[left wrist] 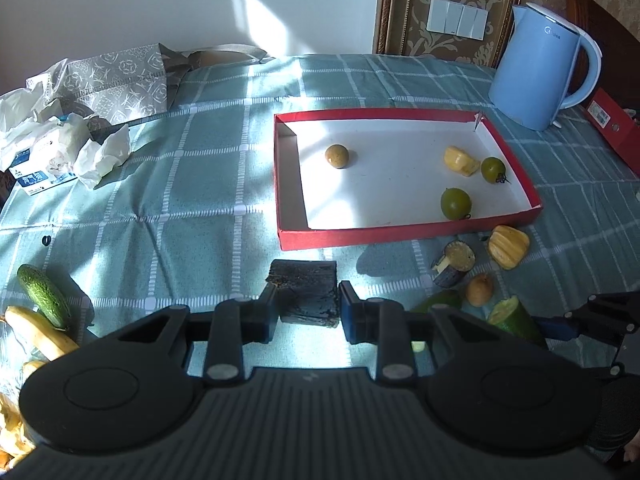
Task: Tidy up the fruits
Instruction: 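Close the right gripper on the short green cucumber piece, then lower the dark chunk into the tray and open the left gripper while the right lifts the cucumber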
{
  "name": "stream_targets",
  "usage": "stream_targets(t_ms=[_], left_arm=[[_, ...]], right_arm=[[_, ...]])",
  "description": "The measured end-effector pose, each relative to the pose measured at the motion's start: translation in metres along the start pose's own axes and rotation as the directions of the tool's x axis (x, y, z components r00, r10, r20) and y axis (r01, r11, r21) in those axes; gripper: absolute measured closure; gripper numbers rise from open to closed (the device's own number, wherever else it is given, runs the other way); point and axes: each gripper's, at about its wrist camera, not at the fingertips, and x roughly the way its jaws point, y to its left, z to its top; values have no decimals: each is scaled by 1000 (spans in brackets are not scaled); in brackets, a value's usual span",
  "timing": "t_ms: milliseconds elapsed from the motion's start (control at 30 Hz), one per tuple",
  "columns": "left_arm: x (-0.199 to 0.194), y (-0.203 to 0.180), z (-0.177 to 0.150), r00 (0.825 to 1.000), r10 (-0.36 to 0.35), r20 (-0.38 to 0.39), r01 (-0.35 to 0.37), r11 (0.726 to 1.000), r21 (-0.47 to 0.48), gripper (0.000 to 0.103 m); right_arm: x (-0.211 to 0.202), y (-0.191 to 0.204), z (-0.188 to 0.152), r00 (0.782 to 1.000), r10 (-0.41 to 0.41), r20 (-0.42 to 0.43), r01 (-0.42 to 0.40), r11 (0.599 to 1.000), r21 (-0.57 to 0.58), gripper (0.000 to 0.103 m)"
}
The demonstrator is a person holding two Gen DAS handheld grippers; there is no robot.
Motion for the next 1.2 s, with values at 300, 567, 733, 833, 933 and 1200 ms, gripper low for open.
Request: stream_targets(t_ms=[300, 567, 733, 833, 933, 1200], left_arm=[[10, -20, 41, 997, -43, 56, 40, 998, 50, 75], [35, -39, 68, 996, -59, 71, 51, 993, 106, 75], [64, -48, 78, 998, -45, 45, 39, 991, 131, 75], [80, -52, 83, 999, -33, 37, 28, 990, 138, 75], [97, -58, 87, 1000, -21, 22, 18, 989, 149, 75], [137, -62, 96, 1000, -2, -19, 5, 989, 151, 75]], right_arm=[[-30, -18, -2, 998, -47, 44, 45, 997, 57, 72], [-46, -30, -9, 996, -80, 48, 74, 992, 106, 72], [-55, -35, -15, 993, -105, 45, 99, 987, 129, 72], [-59, -38, -19, 992, -121, 42, 114, 983, 144, 72], [-61, -41, -23, 991, -133, 32, 127, 979, 160, 72], [-72, -48, -25, 987, -161, 28, 153, 969, 192, 72]])
